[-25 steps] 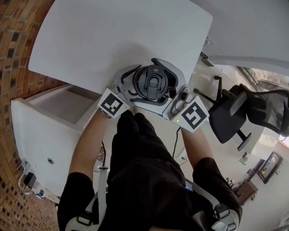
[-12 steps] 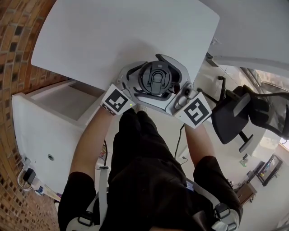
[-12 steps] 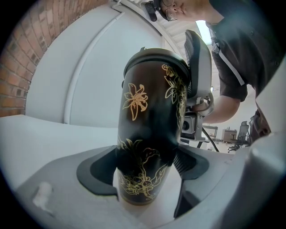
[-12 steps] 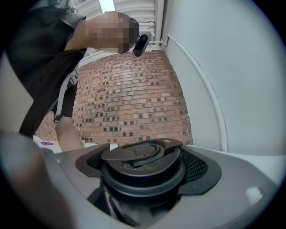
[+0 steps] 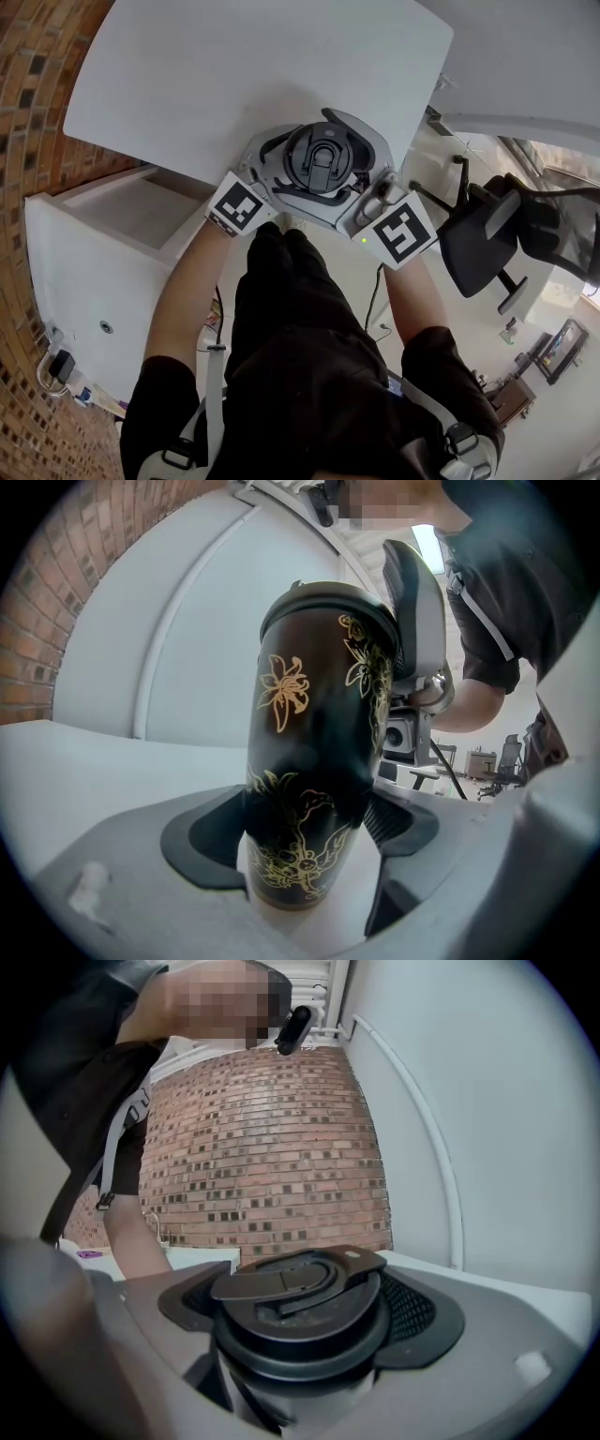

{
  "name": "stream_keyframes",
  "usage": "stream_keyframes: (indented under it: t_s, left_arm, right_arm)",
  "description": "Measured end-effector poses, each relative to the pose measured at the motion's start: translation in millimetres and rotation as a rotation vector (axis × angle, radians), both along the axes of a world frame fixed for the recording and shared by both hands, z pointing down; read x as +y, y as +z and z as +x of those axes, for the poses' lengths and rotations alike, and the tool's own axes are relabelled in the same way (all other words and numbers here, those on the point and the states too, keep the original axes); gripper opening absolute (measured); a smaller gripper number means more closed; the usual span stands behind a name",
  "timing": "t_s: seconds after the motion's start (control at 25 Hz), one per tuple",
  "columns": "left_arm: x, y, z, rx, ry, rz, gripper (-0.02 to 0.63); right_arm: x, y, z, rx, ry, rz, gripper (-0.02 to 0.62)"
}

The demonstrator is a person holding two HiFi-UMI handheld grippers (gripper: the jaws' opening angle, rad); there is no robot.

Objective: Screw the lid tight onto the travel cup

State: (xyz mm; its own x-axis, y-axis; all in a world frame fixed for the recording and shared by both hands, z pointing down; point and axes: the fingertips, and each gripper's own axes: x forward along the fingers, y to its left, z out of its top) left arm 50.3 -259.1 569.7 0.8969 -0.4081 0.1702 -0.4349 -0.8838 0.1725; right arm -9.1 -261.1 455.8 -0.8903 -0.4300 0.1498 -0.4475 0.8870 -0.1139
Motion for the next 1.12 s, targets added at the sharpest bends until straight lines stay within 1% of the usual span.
stream_keyframes:
  t_s: [0.16, 0.24, 0.36, 0.56, 0.64, 0.68, 0.76, 0.84, 0.88, 0.96, 1.12]
  left_arm:
    - [-0.3, -1.2, -0.5, 0.000, -0.002, 0.003, 0.393]
    - [-0.1, -1.0, -0.1, 0.000, -0.001, 0.003, 0.393]
    - [0.0, -0.4, 1.3, -0.002, -0.001, 0.005, 0.393]
    - [-0.1, -1.4, 2.6, -0.003, -0.002, 0.003, 0.393]
    - [0.1, -1.3, 2.3, -0.001, -0.002, 0.002, 0.393]
    - [0.2, -1.2, 2.2, 0.000, -0.003, 0.001, 0.393]
    - [0.2, -0.8, 2.4, 0.000, -0.003, 0.000, 0.394]
    - [-0.1, -0.3, 2.8, -0.001, -0.003, 0.000, 0.394]
    - [-0.2, -0.1, 3.0, -0.002, -0.002, -0.001, 0.394]
    - [-0.4, 0.6, 2.7, -0.003, 0.000, -0.002, 0.394]
    - [0.2, 0.9, 1.8, -0.003, 0.002, -0.004, 0.394]
  right_arm:
    - [-1.1, -0.9, -0.3, 0.003, 0.019, -0.009, 0.489]
    - [-2.4, -2.0, 0.3, -0.002, 0.047, 0.001, 0.489]
    - [-5.7, -3.1, 3.5, -0.008, 0.136, 0.021, 0.489]
    - [-11.4, -4.8, 9.5, 0.005, 0.337, 0.055, 0.474]
    - [-10.6, -0.8, 10.8, 0.012, 0.374, 0.040, 0.472]
    - [-9.5, 1.8, 10.7, 0.006, 0.366, 0.021, 0.472]
    - [-7.0, 5.2, 9.1, -0.023, 0.302, -0.024, 0.477]
    - [-3.3, 3.5, 8.0, -0.053, 0.212, -0.040, 0.529]
    - [-1.1, 1.0, 8.6, -0.060, 0.168, -0.030, 0.545]
    - [2.5, -3.2, 9.6, -0.048, 0.084, 0.008, 0.546]
    - [5.9, -10.1, 1.2, 0.016, -0.064, 0.119, 0.545]
